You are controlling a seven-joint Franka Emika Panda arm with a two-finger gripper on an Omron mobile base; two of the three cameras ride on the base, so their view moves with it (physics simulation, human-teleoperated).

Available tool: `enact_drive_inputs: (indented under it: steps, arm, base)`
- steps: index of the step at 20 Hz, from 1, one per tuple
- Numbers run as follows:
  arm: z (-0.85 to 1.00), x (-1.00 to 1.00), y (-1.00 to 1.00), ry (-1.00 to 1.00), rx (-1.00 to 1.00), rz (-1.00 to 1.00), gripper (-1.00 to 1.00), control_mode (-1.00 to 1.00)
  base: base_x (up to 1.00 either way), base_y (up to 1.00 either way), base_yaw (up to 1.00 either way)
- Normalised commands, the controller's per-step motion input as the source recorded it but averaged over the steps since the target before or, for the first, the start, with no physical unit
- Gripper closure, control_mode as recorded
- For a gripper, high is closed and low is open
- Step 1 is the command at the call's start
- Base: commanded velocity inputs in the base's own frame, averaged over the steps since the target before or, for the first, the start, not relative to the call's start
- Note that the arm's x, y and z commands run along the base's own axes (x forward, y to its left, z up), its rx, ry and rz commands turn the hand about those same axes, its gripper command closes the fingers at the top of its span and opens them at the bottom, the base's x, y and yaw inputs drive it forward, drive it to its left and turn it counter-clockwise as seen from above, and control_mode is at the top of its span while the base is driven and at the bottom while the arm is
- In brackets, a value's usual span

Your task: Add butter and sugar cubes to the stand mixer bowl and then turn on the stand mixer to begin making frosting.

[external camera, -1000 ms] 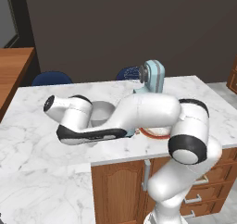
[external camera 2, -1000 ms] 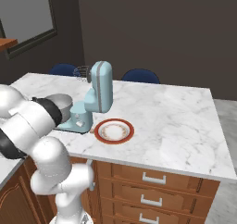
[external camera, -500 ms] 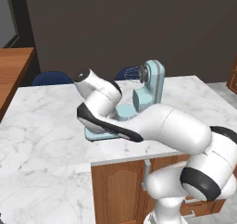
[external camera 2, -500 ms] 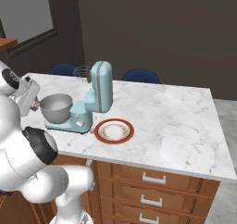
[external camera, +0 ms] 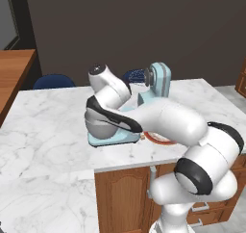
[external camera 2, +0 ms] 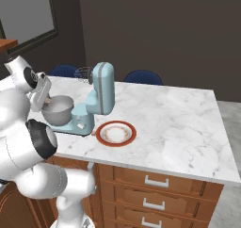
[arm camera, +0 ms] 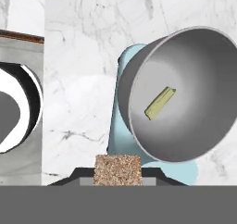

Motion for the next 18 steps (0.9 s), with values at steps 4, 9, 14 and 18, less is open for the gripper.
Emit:
enact_drive_inputs:
  steps: [4, 9, 14, 18]
  arm:
    - [0.00, 0.51, 0.25, 0.10, 0.00, 0.00, 1.00, -1.00]
    - [-0.04, 0.37, 0.30, 0.12, 0.00, 0.00, 1.00, -1.00]
    - [-0.24, 0.22, 0.06, 0.08, 0.00, 0.00, 1.00, -1.00]
    - [-0.42, 0.05, 0.00, 0.01, 0.00, 0.00, 1.00, -1.00]
  base:
    - [0.00, 0.00, 0.00]
    - [0.00, 0.00, 0.00]
    - [0.00, 0.00, 0.00]
    - [0.00, 0.00, 0.00]
